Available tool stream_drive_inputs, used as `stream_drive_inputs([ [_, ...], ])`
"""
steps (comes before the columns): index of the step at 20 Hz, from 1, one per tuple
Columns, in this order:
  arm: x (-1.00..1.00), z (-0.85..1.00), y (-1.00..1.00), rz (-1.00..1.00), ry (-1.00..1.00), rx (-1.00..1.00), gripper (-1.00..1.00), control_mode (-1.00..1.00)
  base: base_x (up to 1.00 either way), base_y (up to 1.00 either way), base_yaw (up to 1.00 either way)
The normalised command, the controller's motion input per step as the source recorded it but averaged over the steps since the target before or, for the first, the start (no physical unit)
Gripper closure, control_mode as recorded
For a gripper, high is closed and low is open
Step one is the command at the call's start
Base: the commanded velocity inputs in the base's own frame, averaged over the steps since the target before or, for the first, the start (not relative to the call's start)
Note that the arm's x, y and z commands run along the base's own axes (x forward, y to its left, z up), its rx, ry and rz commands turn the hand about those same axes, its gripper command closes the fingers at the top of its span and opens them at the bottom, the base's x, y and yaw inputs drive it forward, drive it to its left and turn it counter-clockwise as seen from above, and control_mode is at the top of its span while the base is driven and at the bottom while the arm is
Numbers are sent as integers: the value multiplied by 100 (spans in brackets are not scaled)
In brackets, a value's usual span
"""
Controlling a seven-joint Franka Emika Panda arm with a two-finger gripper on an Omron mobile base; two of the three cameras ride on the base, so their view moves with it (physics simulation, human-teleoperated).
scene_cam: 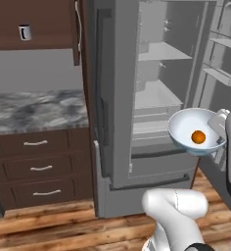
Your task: Move the mug from next to the sink to the open cabinet. Then, move the bowl with the tangerine to the fridge to clear the area for faucet cleaning.
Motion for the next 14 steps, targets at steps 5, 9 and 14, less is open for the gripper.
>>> stream_drive_inputs([
  [5, 0, 0, 0, 0, 0, 0, 100, 100, 47, -21, 0],
  [9, 0, 0, 0, 0, 0, 0, 100, 100, 35, -49, 0],
  [14, 0, 0, 0, 0, 0, 0, 100, 100, 54, -10, 0],
])
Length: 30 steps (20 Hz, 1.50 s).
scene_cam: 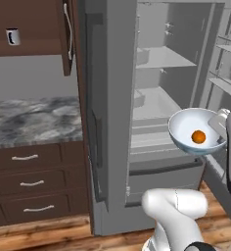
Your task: Move the mug from next to the sink to the open cabinet. Then, move the bowl with the tangerine to the fridge to clear the area for faucet cleaning.
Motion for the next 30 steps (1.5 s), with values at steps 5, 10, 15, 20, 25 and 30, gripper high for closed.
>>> stream_drive_inputs([
  [5, 0, 0, 0, 0, 0, 0, 100, 100, 55, -16, 0],
  [10, 0, 0, 0, 0, 0, 0, 100, 100, 36, -25, 0],
  [15, 0, 0, 0, 0, 0, 0, 100, 100, 30, -23, 0],
  [20, 0, 0, 0, 0, 0, 0, 100, 100, 31, -32, 0],
  [25, 0, 0, 0, 0, 0, 0, 100, 100, 49, -20, 0],
  [30, 0, 0, 0, 0, 0, 0, 100, 100, 65, 0, -3],
])
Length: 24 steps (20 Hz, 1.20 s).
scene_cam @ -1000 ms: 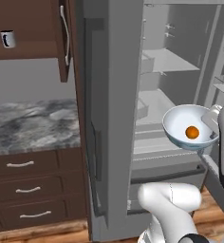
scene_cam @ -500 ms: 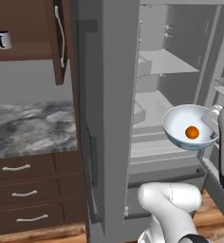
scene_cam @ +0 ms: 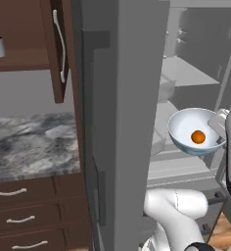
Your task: Move the mug from next to the sink to the open cabinet. Then, move the bowl with the tangerine to the fridge to clear the area for faucet cleaning.
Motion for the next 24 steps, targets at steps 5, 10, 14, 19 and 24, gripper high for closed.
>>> stream_drive_inputs([
  [5, 2, 6, 0, 0, -3, 0, 100, -100, 44, 0, -1],
  [10, 3, 82, 14, 0, -20, 0, 100, -100, 0, 0, 0],
  [14, 0, 97, 10, 0, -20, 0, 100, -100, 0, 0, 0],
  [19, 14, 88, 3, -6, -12, 7, 100, -100, 0, 0, 0],
  [24, 51, 25, 25, -19, -4, 14, 100, -100, 0, 0, 0],
])
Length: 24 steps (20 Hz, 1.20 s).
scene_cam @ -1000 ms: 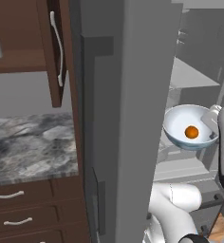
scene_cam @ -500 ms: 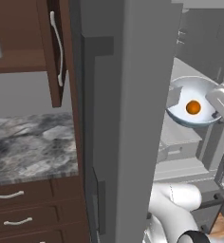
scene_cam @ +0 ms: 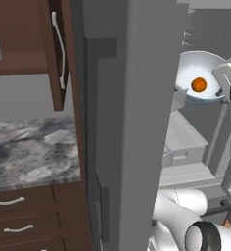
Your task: Move the mug from next to the sink to the open cabinet. Then, move the bowl with the tangerine to the fridge to clear the area for faucet cleaning.
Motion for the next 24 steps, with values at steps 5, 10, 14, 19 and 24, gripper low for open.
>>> stream_drive_inputs([
  [5, 73, 2, 41, -19, -1, 11, 100, -100, 0, 0, 0],
  [10, 80, 27, 46, -13, 0, 4, 100, -100, 0, 0, 0],
  [14, 34, 27, 3, -1, -5, 6, 100, -100, 0, 0, 0],
  [19, 33, 2, -19, 0, 10, 16, 100, -100, 0, 0, 0],
  [24, 16, -12, 2, 0, 0, 0, 100, -100, 0, 0, 0],
])
